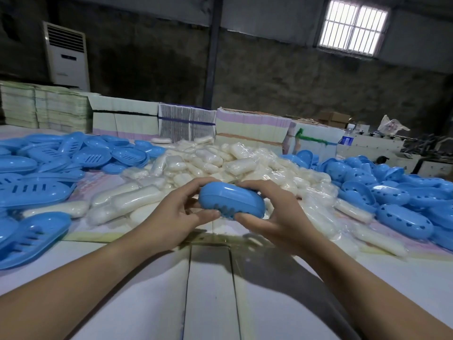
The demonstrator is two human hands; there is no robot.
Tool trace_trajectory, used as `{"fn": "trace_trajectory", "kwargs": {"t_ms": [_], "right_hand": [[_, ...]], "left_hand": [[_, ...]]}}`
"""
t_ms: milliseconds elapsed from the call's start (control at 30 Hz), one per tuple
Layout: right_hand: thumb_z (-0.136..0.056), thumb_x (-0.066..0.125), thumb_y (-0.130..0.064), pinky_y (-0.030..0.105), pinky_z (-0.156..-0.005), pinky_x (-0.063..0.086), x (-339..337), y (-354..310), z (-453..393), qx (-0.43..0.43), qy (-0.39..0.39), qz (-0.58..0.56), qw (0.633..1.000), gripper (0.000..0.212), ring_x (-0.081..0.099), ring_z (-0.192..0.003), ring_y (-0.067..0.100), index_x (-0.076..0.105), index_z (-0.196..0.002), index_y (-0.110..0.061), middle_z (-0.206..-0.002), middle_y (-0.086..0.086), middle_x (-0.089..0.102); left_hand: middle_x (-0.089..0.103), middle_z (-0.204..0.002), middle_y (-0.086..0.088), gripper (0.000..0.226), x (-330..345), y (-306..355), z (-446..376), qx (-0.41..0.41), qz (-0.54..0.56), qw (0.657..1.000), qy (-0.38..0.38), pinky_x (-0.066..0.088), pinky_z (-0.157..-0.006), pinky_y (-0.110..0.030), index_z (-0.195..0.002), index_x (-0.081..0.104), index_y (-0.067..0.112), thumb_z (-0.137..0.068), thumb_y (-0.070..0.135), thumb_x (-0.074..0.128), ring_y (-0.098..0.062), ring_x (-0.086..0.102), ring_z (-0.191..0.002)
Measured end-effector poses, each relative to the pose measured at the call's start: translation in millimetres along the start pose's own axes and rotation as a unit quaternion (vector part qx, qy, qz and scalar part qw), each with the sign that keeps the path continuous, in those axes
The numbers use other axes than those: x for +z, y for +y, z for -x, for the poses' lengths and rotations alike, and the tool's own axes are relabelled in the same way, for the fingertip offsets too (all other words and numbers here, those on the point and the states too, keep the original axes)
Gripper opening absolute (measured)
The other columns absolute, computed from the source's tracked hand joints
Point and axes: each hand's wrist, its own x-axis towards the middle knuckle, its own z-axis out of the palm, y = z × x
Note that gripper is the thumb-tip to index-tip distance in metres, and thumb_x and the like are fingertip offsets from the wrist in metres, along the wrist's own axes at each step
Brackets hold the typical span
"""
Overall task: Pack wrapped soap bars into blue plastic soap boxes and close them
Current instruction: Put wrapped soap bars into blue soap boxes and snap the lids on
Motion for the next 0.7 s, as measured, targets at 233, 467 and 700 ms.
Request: {"fn": "trace_trajectory", "kwargs": {"t_ms": [233,467,700], "right_hand": [[-0.073,0.068,-0.053,0.031,-0.075,0.057,-9,8,-4,0.080,-0.173,-0.202,0.960,0.059,0.066,-0.093,0.026,0.052,-0.130,-0.049,-0.112,0.000,0.062],[-0.076,0.063,-0.054,0.018,-0.074,0.053,-41,13,-1,0.101,-0.119,-0.082,0.984,0.041,0.064,-0.083,0.009,0.053,-0.116,-0.059,-0.101,-0.014,0.064],[-0.083,0.065,-0.052,0.026,-0.084,0.043,-146,74,55,0.222,-0.028,0.157,0.962,0.043,0.054,-0.099,-0.005,0.052,-0.123,-0.053,-0.109,-0.027,0.059]], "left_hand": [[0.068,-0.117,0.022,0.050,4,-1,2,0.102,-0.073,0.992,-0.021,0.054,-0.086,-0.016,-0.112,0.064,0.054,-0.074,0.026,0.080,-0.003,0.065,-0.109],[0.062,-0.120,0.035,0.073,2,-7,4,0.089,-0.156,0.984,0.018,0.050,-0.090,-0.024,-0.127,0.047,0.065,-0.081,0.021,0.083,0.009,0.058,-0.118],[0.070,-0.115,0.025,0.065,-2,-23,3,0.010,-0.203,0.979,-0.007,0.059,-0.073,-0.020,-0.133,0.055,0.052,-0.073,0.074,0.068,-0.002,0.071,-0.091]]}}
